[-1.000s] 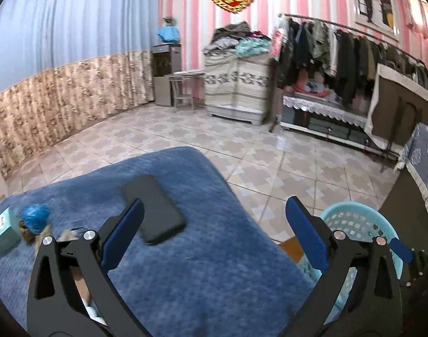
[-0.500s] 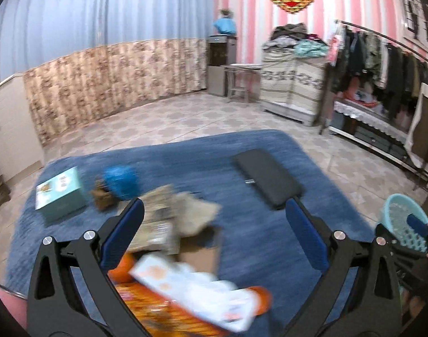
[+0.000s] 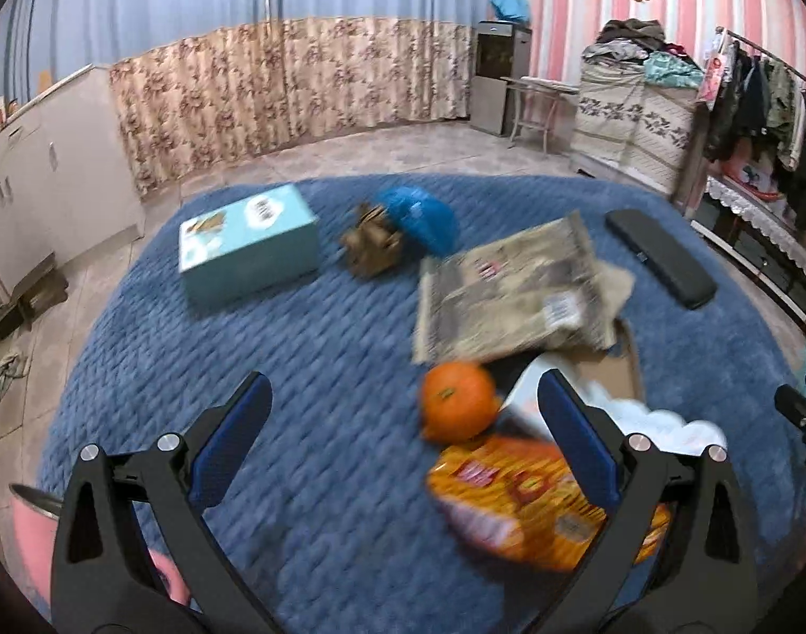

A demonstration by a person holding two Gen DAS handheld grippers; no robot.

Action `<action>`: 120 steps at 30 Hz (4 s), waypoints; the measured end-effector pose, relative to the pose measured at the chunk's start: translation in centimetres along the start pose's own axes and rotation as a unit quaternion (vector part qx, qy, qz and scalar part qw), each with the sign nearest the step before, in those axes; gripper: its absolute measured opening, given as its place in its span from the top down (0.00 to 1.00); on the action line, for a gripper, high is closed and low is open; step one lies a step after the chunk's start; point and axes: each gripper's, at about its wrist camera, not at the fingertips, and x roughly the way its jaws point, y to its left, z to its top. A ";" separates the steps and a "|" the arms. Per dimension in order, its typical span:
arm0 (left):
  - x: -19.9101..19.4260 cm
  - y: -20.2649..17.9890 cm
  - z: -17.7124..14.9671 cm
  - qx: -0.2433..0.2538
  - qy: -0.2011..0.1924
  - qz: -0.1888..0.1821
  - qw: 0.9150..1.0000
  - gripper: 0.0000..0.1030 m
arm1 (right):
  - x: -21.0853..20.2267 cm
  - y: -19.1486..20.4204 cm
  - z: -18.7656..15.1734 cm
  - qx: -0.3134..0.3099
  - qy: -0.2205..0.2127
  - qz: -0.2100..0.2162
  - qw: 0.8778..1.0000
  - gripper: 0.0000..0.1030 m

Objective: Collect trash
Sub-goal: 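Move both tools back over the rug toward the orange lid, then grasp the orange lid with the right tool, then grasp the mandarin orange with the left tool, then carry the orange lid and mandarin to the blue basket and release both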

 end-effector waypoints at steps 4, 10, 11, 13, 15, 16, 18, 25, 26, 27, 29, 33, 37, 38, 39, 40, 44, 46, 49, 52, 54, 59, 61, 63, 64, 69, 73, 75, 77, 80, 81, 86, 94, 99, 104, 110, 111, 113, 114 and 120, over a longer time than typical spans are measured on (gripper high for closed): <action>0.2 1.5 -1.4 -0.010 0.005 0.002 1.000 0.05 | 0.8 1.1 -0.8 -0.032 0.017 0.018 0.999 0.15; 0.8 2.4 -2.8 -0.006 0.013 0.012 1.000 0.05 | 1.6 3.4 -1.7 -0.056 0.045 0.081 0.994 0.15; 0.8 2.4 -2.9 -0.004 0.014 0.015 1.000 0.05 | 1.8 3.7 -1.8 -0.057 0.049 0.091 0.993 0.15; 0.9 2.4 -3.0 -0.002 0.014 0.021 1.000 0.05 | 2.2 4.8 -2.1 -0.066 0.057 0.100 0.991 0.15; 1.1 2.8 -2.8 -0.005 0.015 0.021 1.000 0.05 | 2.6 5.8 -2.2 -0.082 0.061 0.100 0.990 0.15; 1.1 3.1 -3.0 -0.009 0.015 0.021 1.000 0.05 | 2.7 6.1 -2.3 -0.087 0.062 0.099 0.989 0.15; 1.3 3.5 -2.9 -0.016 0.018 0.021 0.999 0.05 | 3.1 6.9 -2.4 -0.097 0.064 0.095 0.989 0.15; 1.9 4.0 -2.9 -0.022 0.024 0.019 0.999 0.05 | 3.7 7.3 -2.2 -0.101 0.063 0.101 0.988 0.41; 1.9 3.9 -2.9 -0.021 0.024 0.018 0.999 0.05 | 3.7 7.2 -2.1 -0.100 0.063 0.107 0.987 0.46; 2.0 3.8 -2.8 -0.020 0.024 0.018 0.999 0.05 | 3.7 7.1 -2.1 -0.098 0.062 0.111 0.987 0.56; 2.1 3.4 -2.7 -0.017 0.023 0.015 0.999 0.05 | 3.6 6.9 -1.9 -0.095 0.059 0.113 0.987 0.61; 2.2 2.4 -2.4 -0.007 0.021 0.005 1.000 0.05 | 3.4 5.3 -1.2 -0.072 0.046 0.093 0.992 0.61; 2.8 1.2 -1.8 0.009 0.022 0.003 1.000 0.05 | 3.4 3.2 -0.8 -0.037 0.044 0.066 0.996 0.61; 3.0 1.0 -1.7 0.010 0.025 0.001 1.000 0.06 | 3.5 2.8 -0.7 -0.030 0.045 0.063 0.997 0.61; 3.2 0.7 -1.7 0.010 0.028 -0.003 1.000 0.06 | 3.5 2.4 -0.6 -0.023 0.045 0.060 0.997 0.61; 3.3 0.5 -1.6 0.008 0.031 -0.011 0.999 0.06 | 3.6 2.2 -0.6 -0.019 0.045 0.058 0.997 0.61; 4.4 -0.3 -1.7 0.006 0.047 -0.024 0.999 0.10 | 3.8 1.7 -0.2 -0.007 0.043 0.050 0.998 0.61; 5.4 -0.5 -1.8 0.004 0.067 -0.028 0.997 0.17 | 3.8 1.3 -0.2 -0.001 0.041 0.047 0.998 0.61; 6.4 -0.5 -1.6 -0.004 0.082 -0.039 0.996 0.24 | 3.7 0.6 0.0 0.009 0.036 0.044 0.998 0.61; 6.7 -0.5 -1.1 -0.016 0.073 -0.057 0.996 0.34 | 3.7 0.2 0.2 0.015 0.031 0.039 0.999 0.61; 7.1 -0.6 -1.0 -0.017 0.079 -0.068 0.994 0.48 | 3.7 -0.2 0.2 0.020 0.029 0.036 0.999 0.61; 6.4 -1.3 -1.0 -0.005 0.075 -0.070 0.995 0.67 | 3.1 -1.4 0.4 0.029 0.019 0.025 0.999 0.61; 5.9 -1.4 -0.9 -0.008 0.073 -0.060 0.995 0.68 | 2.6 -2.0 0.5 0.031 0.013 0.017 0.999 0.61; 5.1 -1.4 -0.7 -0.013 0.067 -0.055 0.996 0.68 | 1.9 -2.6 0.7 0.034 0.003 0.008 0.999 0.61; 4.4 -1.5 -0.4 -0.013 0.059 -0.052 0.997 0.68 | 1.6 -3.0 0.9 0.036 -0.002 0.005 0.999 0.61; 1.0 -3.5 1.1 0.005 0.020 -0.048 0.999 0.68 | -0.5 -5.7 1.4 0.058 -0.031 -0.018 0.998 0.61; -1.1 -6.4 3.1 0.010 -0.008 -0.064 0.998 0.68 | -1.8 -8.5 1.5 0.078 -0.043 -0.054 0.995 0.61; -1.8 -8.0 3.9 0.016 -0.021 -0.072 0.997 0.68 | -2.3 -9.5 1.4 0.081 -0.048 -0.072 0.993 0.61; -2.3 -10.3 4.7 0.029 -0.031 -0.082 0.996 0.68 | -3.2 -11.0 1.4 0.090 -0.056 -0.090 0.990 0.61; -3.2 -14.2 5.4 0.055 -0.048 -0.104 0.992 0.68 | -5.0 -13.4 1.2 0.114 -0.070 -0.115 0.984 0.61; -3.5 -15.4 5.4 0.065 -0.054 -0.109 0.990 0.68 | -5.6 -14.2 1.1 0.125 -0.074 -0.123 0.982 0.61; -5.6 -22.7 5.5 0.113 -0.074 -0.157 0.978 0.68 | -8.7 -18.5 0.4 0.161 -0.090 -0.173 0.968 0.61; -9.1 -32.6 4.6 0.160 -0.090 -0.234 0.955 0.68 | -11.8 -24.0 -1.6 0.210 -0.091 -0.221 0.948 0.61; -10.4 -38.6 3.0 0.202 -0.094 -0.265 0.938 0.68 | -13.2 -26.3 -2.5 0.236 -0.097 -0.239 0.937 0.61; -10.1 -42.7 0.9 0.238 -0.085 -0.284 0.925 0.68 | -13.3 -27.9 -3.1 0.239 -0.086 -0.257 0.933 0.61; -8.1 -46.6 -0.9 0.274 -0.056 -0.308 0.909 0.68 | -13.5 -29.4 -4.5 0.265 -0.072 -0.273 0.922 0.61; -7.7 -47.1 -1.3 0.280 -0.053 -0.312 0.906 0.68 | -13.5 -29.7 -4.7 0.271 -0.070 -0.275 0.920 0.61; -7.0 -48.4 -2.2 0.293 -0.044 -0.319 0.900 0.68 | -13.4 -30.3 -5.3 0.282 -0.066 -0.277 0.916 0.61; -6.5 -49.0 -2.6 0.298 -0.037 -0.322 0.898 0.68 | -13.4 -30.6 -5.5 0.288 -0.064 -0.278 0.914 0.61; -4.8 -51.1 -4.3 0.319 -0.023 -0.334 0.887 0.68 | -12.4 -31.1 -6.2 0.304 -0.049 -0.277 0.910 0.61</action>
